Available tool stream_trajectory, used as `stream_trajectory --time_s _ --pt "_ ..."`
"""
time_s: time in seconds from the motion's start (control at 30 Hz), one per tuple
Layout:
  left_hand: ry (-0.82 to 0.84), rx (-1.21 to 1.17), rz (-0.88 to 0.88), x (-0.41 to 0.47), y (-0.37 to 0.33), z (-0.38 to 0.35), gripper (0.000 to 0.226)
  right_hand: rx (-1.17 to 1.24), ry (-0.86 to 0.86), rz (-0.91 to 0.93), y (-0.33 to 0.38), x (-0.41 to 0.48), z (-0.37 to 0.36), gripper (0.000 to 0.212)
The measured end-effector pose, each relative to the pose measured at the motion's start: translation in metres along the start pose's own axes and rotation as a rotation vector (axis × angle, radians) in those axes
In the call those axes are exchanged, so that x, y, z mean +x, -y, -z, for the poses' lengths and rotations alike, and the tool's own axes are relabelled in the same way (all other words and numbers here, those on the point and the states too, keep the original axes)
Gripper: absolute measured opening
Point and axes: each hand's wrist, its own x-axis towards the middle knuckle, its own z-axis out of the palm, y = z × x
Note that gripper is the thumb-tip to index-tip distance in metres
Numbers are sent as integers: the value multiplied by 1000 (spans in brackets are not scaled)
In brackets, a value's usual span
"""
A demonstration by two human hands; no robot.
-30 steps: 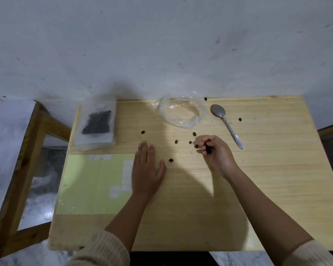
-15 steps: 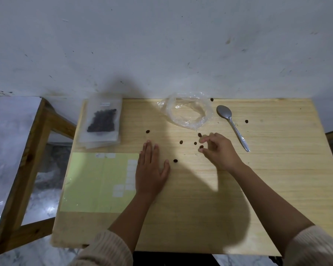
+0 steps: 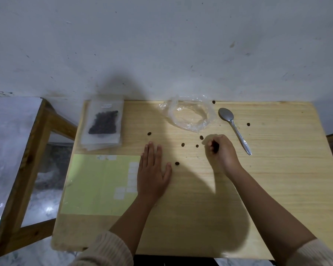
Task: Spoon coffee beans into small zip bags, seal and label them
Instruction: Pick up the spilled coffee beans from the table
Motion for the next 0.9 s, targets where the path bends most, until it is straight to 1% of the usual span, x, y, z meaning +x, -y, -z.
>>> stream_trajectory --time_s 0.07,0.1,0.13,0.17,0.2,0.27,0.3,0.33,0.37,0.4,0.47,0.53,0.6,0.7,0.73,0.9 --pt "1 -2 -2 0 0 1 67 354 14 -110 2 -2 -4 28" --pt "2 -2 -3 0 0 1 67 452 26 -148 3 -2 -4 27" --pt "1 -1 -3 0 0 1 67 476 42 -160 4 -2 -4 27" --pt "0 -1 -3 0 0 1 66 431 40 -149 7 -2 -4 28" --pt "-2 -2 -1 0 0 1 66 293 10 -108 7 0 -4 28" --pt "-5 -9 4 0 0 1 66 -130 -54 40 6 4 -2 21" --pt "-4 -13 5 0 0 1 66 -292 -73 124 4 7 -2 16" --pt "-3 -17 5 0 0 1 66 -392 -84 197 1 10 -2 12" --pt "-2 -19 4 0 0 1 66 -441 -86 248 -2 12 -1 7" --pt "0 -20 4 0 0 1 66 -464 -92 282 -5 14 -2 7" --pt "3 -19 5 0 0 2 66 -482 -116 311 -9 18 -3 15" --pt "0 -15 7 0 0 2 66 -551 -130 324 -11 20 -4 15" --pt "-1 -11 8 0 0 1 65 -613 -105 308 -13 23 -4 12" --pt "-6 -12 9 0 1 1 66 -797 -38 278 -8 23 -6 15" --pt "-5 -11 6 0 1 1 66 -816 -22 279 -4 22 -6 16" --pt "-3 -7 4 0 2 0 66 -530 -45 157 3 14 -3 14"
